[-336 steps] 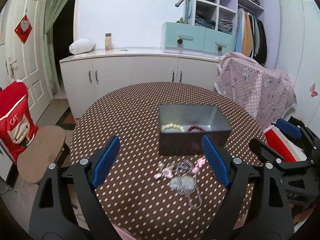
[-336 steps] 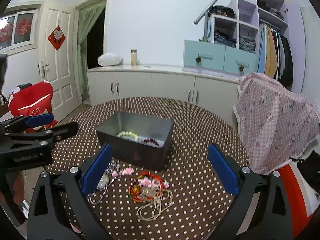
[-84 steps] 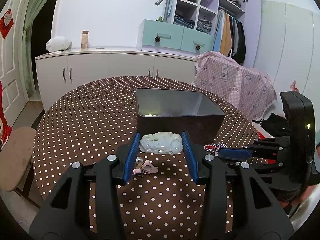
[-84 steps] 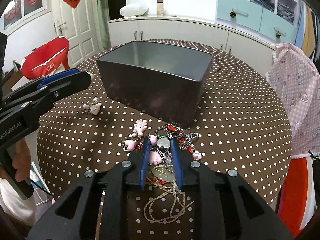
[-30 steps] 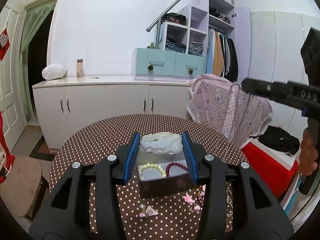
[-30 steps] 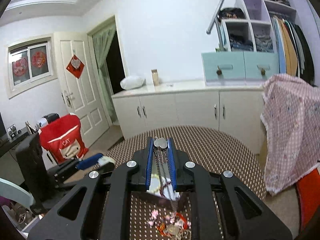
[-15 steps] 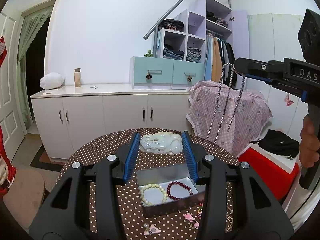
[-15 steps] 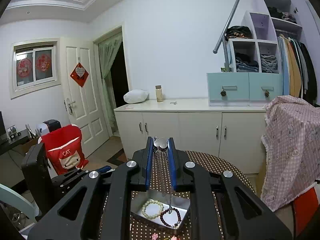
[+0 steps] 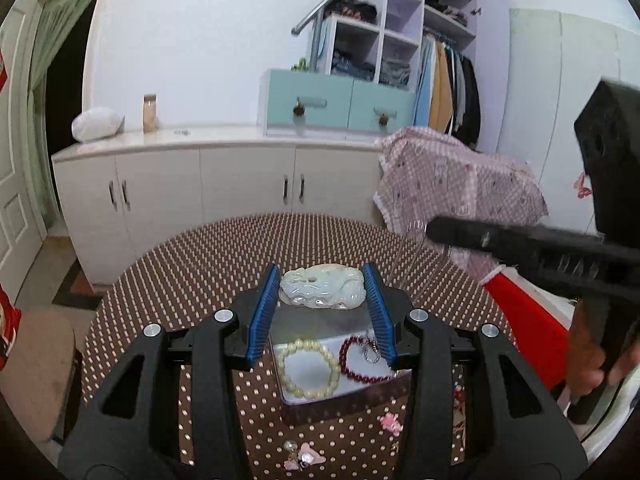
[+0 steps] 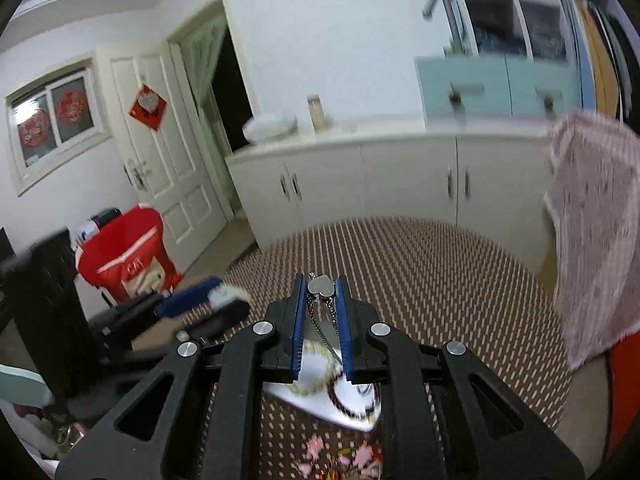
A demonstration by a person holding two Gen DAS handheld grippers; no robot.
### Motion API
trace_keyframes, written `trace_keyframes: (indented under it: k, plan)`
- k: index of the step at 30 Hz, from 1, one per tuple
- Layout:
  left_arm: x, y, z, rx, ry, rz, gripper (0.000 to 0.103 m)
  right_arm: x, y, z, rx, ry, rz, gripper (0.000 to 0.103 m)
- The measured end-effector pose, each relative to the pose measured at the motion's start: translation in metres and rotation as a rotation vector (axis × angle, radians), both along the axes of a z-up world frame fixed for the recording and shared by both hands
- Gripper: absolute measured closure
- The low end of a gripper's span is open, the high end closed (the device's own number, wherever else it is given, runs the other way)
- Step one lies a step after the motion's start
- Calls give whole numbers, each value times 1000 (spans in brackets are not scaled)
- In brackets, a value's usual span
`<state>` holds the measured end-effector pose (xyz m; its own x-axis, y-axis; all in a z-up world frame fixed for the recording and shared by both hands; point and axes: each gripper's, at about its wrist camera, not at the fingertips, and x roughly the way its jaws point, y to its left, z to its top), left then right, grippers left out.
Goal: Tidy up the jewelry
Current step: 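Open the right tool to drop the chain into the grey box while the left drops the jade pendant, then withdraw both tools from the grey box back toward the jewelry pile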
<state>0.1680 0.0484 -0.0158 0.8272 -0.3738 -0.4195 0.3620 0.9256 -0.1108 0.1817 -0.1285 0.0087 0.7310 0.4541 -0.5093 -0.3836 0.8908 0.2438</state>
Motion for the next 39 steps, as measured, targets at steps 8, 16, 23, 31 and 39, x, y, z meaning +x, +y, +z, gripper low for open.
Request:
trace_keyframes:
  k: [8, 16, 23, 31, 39]
  plan:
    - [-2, 1, -6, 11, 13, 7, 35, -8, -12, -14, -12, 42, -46, 52]
    - [-3, 4, -13, 5, 48, 30, 35, -19, -21, -21, -48, 40, -80, 45]
    - [-13, 4, -18, 15, 54, 33, 35, -26, -25, -28, -56, 51, -91, 45]
    - [-26, 7, -21, 2, 54, 37, 35, -36, -28, -32, -60, 62, -108, 44]
    - [-47, 4, -28, -6, 52, 30, 35, -53, -29, -40, -67, 66, -104, 40]
